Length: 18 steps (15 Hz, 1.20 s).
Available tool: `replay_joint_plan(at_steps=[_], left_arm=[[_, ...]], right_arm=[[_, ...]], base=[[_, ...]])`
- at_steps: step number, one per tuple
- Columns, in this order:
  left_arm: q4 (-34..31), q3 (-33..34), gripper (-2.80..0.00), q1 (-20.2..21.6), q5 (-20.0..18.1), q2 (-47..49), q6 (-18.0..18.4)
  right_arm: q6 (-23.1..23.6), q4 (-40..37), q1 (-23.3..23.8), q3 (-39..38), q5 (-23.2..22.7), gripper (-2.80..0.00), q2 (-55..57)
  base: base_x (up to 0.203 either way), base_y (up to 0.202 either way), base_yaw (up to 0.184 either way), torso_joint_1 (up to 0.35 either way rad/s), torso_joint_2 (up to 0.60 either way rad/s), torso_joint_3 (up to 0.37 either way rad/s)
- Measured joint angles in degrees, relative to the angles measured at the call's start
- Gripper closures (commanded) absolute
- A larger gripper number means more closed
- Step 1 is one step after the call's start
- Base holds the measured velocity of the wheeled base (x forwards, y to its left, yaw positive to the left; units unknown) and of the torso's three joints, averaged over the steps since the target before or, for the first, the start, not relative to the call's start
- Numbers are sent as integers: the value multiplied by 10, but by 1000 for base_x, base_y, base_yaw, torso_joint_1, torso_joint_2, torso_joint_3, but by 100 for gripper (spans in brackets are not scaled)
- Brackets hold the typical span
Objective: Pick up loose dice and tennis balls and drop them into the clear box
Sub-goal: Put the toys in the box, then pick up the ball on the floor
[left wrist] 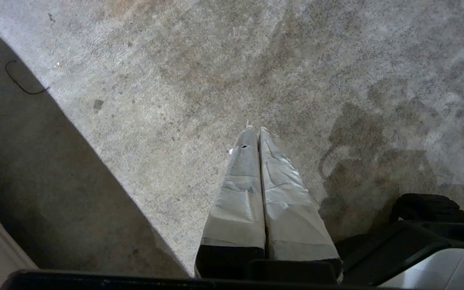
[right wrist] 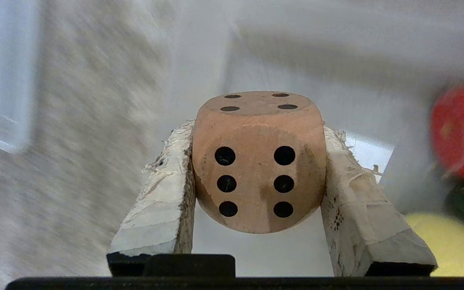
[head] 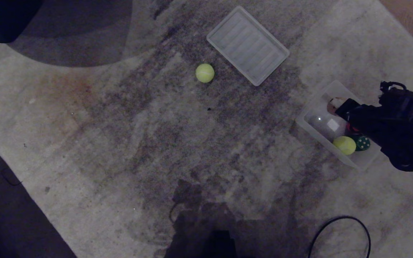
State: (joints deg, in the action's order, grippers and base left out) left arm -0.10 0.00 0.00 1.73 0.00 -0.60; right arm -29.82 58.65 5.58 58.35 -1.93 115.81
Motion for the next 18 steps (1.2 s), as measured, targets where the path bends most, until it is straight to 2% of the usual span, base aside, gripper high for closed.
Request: replay_joint_plan(at_steps=[1, 2, 8, 10, 12, 13, 14, 18], left_arm=[[0, 0, 0, 0, 0, 0, 0], [0, 0, 0, 0, 0, 0, 0], [0, 0, 0, 0, 0, 0, 0], [0, 0, 0, 0, 0, 0, 0], [0, 0, 0, 0, 0, 0, 0], [0, 0, 0, 0, 0, 0, 0], [0, 0, 0, 0, 0, 0, 0], [0, 0, 0, 0, 0, 0, 0]], right_arm=[[0, 0, 0, 3, -4, -58, 13], [0, 1, 0, 4, -5, -280, 20], [17, 1, 1, -14, -8, -280, 21], [33, -7, 1, -52, -16, -280, -5], [53, -34, 1, -108, -45, -280, -59], [58, -51, 1, -138, -61, -119, -96], [61, -69, 1, -170, -76, 0, -140], [80, -157, 0, -293, -119, 0, -343]], base=[[0, 0, 0, 0, 0, 0], [0, 0, 0, 0, 0, 0], [0, 0, 0, 0, 0, 0], [0, 0, 0, 0, 0, 0], [0, 0, 0, 0, 0, 0], [0, 0, 0, 0, 0, 0], [0, 0, 0, 0, 0, 0], [0, 0, 0, 0, 0, 0]])
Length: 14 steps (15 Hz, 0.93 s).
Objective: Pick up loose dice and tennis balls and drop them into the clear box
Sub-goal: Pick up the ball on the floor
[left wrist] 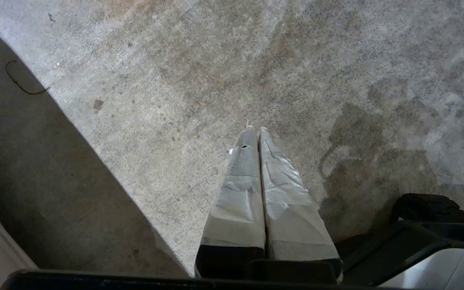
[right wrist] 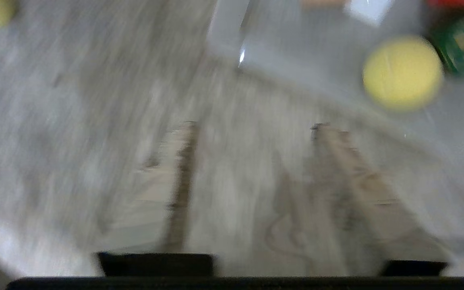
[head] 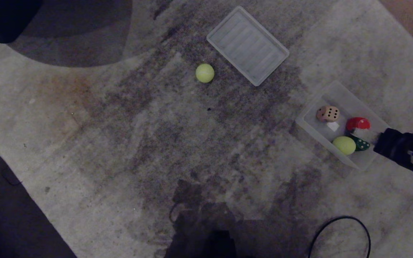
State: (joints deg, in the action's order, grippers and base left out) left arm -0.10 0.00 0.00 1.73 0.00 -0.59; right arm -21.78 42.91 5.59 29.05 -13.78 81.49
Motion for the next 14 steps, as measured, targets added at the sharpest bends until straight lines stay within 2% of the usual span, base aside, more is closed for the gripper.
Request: replay_joint_plan(at_steps=[4, 6, 9, 11, 14], left_arm=[[0, 0, 0, 0, 0, 0, 0], [0, 0, 0, 0, 0, 0, 0], [0, 0, 0, 0, 0, 0, 0], [0, 0, 0, 0, 0, 0, 0], [0, 0, 0, 0, 0, 0, 0]], right_arm=[[88, -169, -6, -119, -3, 0, -236], [141, -249, -11, -180, 21, 0, -362], [212, -338, -19, -258, 81, 0, -528], [226, -379, -32, -280, 114, 0, -612], [216, -416, -48, -289, 132, 0, -728]], base=[[0, 0, 0, 0, 0, 0], [0, 0, 0, 0, 0, 0], [0, 0, 0, 0, 0, 0], [0, 0, 0, 0, 0, 0], [0, 0, 0, 0, 0, 0]])
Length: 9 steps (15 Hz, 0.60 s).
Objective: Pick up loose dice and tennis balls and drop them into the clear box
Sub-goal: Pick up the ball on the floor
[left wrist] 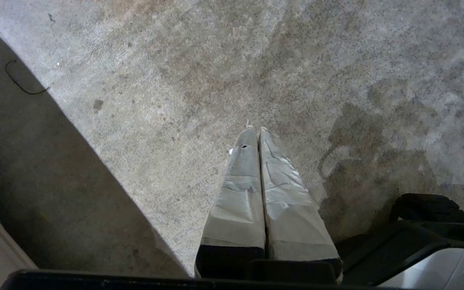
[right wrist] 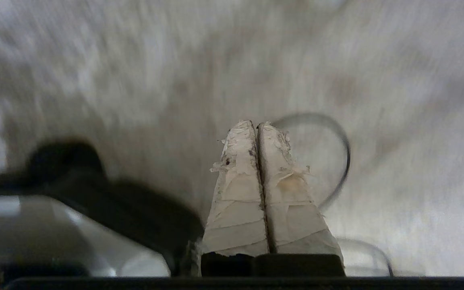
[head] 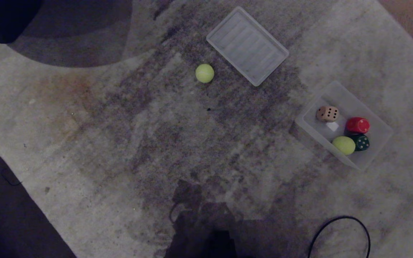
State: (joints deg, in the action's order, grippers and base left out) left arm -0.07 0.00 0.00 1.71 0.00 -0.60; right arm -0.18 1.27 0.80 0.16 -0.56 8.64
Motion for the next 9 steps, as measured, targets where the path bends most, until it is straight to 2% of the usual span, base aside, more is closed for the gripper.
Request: replay_joint_plan(at_steps=[4, 9], left_arm=[[0, 0, 0, 0, 0, 0, 0], [0, 0, 0, 0, 0, 0, 0]], right_arm=[[-16, 3, -6, -1, 6, 0, -71], [-14, 3, -8, -2, 5, 0, -86]], base=[[0, 0, 0, 0, 0, 0], [0, 0, 0, 0, 0, 0]])
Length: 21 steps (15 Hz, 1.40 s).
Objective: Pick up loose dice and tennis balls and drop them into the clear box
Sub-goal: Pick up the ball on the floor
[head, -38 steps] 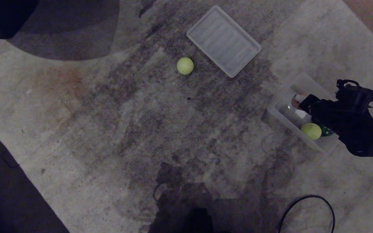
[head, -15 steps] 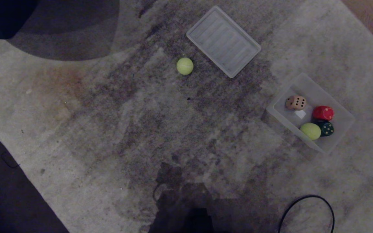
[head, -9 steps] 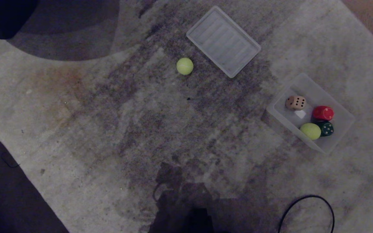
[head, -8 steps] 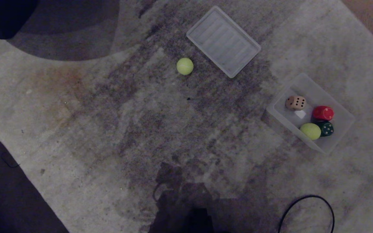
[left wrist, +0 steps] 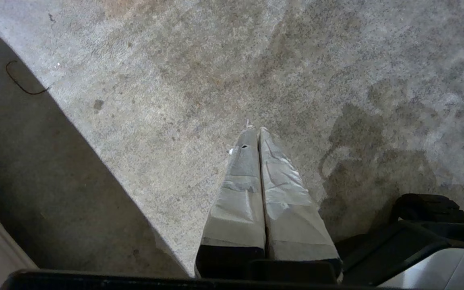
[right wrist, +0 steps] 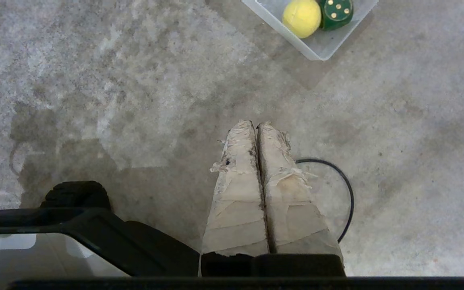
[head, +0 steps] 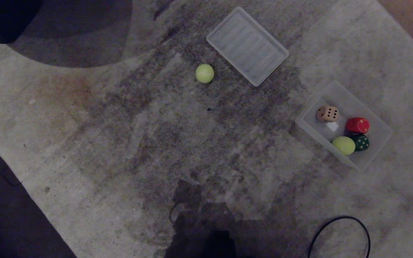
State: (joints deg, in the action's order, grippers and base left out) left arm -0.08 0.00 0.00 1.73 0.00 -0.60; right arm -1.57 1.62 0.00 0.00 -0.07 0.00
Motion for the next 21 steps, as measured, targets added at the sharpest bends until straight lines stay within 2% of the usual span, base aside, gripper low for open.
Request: replay_joint_plan(at_steps=[8, 16, 21], left_arm=[[0, 0, 0, 0, 0, 0, 0], [1, 0, 0, 0, 9, 0, -25], [0, 0, 0, 0, 5, 0, -14]], right_arm=[[-7, 1, 0, 0, 0, 0, -2], [-2, 1, 0, 0, 0, 0, -2], [-1, 0, 0, 0, 0, 0, -2]], base=[[0, 0, 0, 0, 0, 0], [0, 0, 0, 0, 0, 0], [0, 0, 0, 0, 0, 0]])
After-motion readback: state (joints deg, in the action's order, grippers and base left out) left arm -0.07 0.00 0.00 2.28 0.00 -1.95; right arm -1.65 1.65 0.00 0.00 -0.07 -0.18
